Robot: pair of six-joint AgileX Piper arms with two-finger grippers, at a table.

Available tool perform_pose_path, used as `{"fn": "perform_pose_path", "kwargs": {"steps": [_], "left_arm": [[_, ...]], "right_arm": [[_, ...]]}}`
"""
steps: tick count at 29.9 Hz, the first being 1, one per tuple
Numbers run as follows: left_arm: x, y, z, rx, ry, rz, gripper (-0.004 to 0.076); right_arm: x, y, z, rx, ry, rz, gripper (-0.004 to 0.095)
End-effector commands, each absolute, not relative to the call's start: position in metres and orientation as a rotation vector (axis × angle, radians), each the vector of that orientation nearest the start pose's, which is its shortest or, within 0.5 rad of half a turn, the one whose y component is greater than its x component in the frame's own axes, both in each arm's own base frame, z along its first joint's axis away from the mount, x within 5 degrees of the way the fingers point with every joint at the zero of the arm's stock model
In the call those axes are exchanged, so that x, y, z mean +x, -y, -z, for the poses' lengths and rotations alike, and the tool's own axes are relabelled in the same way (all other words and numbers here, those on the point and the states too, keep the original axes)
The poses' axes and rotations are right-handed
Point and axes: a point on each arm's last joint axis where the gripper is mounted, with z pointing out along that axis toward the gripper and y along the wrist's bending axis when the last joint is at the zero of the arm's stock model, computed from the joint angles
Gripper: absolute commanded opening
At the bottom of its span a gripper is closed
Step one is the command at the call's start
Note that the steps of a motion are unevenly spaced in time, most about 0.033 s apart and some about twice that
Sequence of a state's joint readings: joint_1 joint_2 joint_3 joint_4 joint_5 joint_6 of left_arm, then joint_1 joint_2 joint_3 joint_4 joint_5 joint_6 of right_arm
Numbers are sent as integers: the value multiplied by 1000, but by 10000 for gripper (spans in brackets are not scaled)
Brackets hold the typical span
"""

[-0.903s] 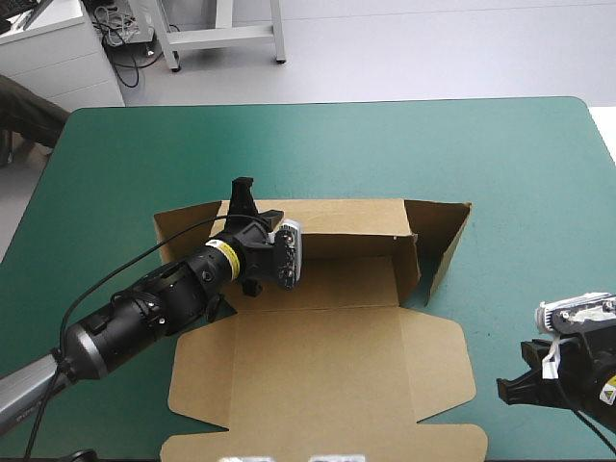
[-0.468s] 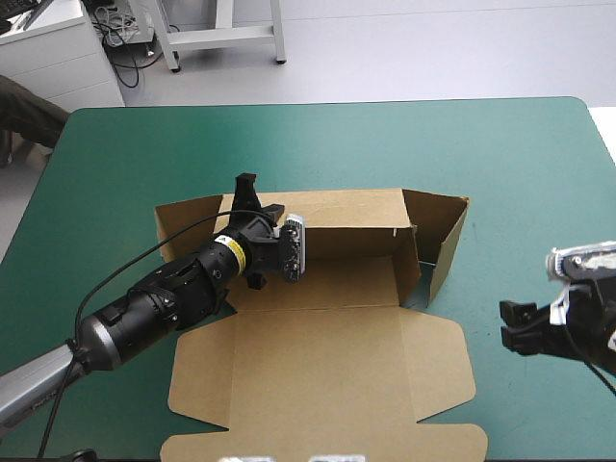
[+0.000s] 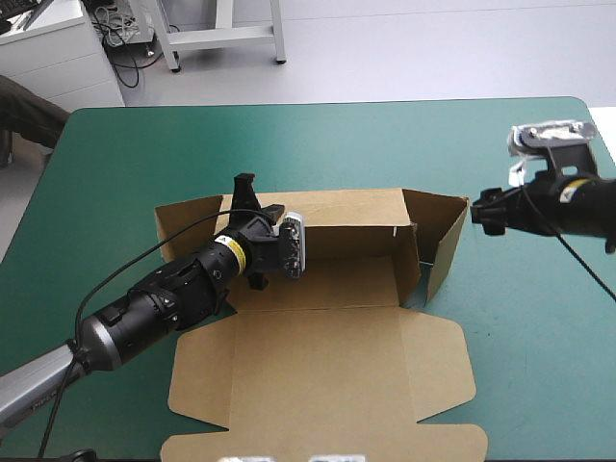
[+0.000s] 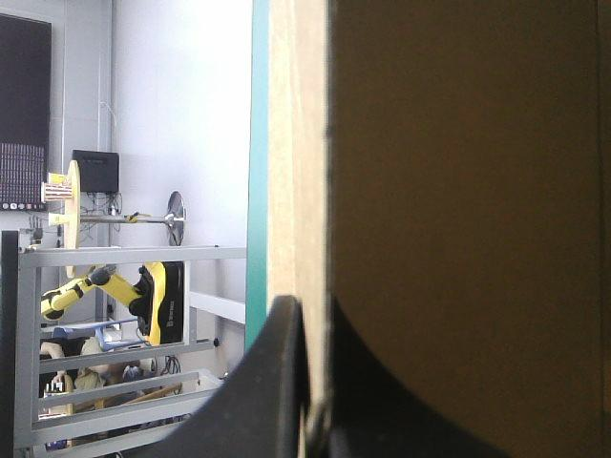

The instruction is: Fold the box

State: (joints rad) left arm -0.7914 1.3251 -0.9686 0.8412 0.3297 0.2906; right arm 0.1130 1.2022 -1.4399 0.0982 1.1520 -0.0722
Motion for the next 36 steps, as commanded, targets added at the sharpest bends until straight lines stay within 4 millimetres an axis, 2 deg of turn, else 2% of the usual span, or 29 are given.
{"fn": "perform_pose_path", "kwargs": {"steps": [1,5,9,16,20,30,36], "left_arm": [[220,196,-322,1548,-1373,-384,-32],[220,196,-322,1548,-1373,-384,-32],[220,196,-322,1548,-1375,-386,-32],[220,196,-322,1549,-1382,-388,-32],[220,195,-321,1550,-1388,-393,-32],[220,194,-321,1552,-1396,-398,-32],[220,194,-321,1553,-1401,-403,-32]], "right_arm": [[252,-37,-450,-207,-2348,-174,792],[289,-42,-450,-216,-2400,-201,792],[321,-46,-441,-215,-2456,-209,792],[358,-53,-406,-167,-2554,-268,792],[366,-57,-394,-161,-2591,-317,792],[366,-58,-394,-169,-2590,-339,792],[357,-59,-381,-166,-2643,-361,792]]}}
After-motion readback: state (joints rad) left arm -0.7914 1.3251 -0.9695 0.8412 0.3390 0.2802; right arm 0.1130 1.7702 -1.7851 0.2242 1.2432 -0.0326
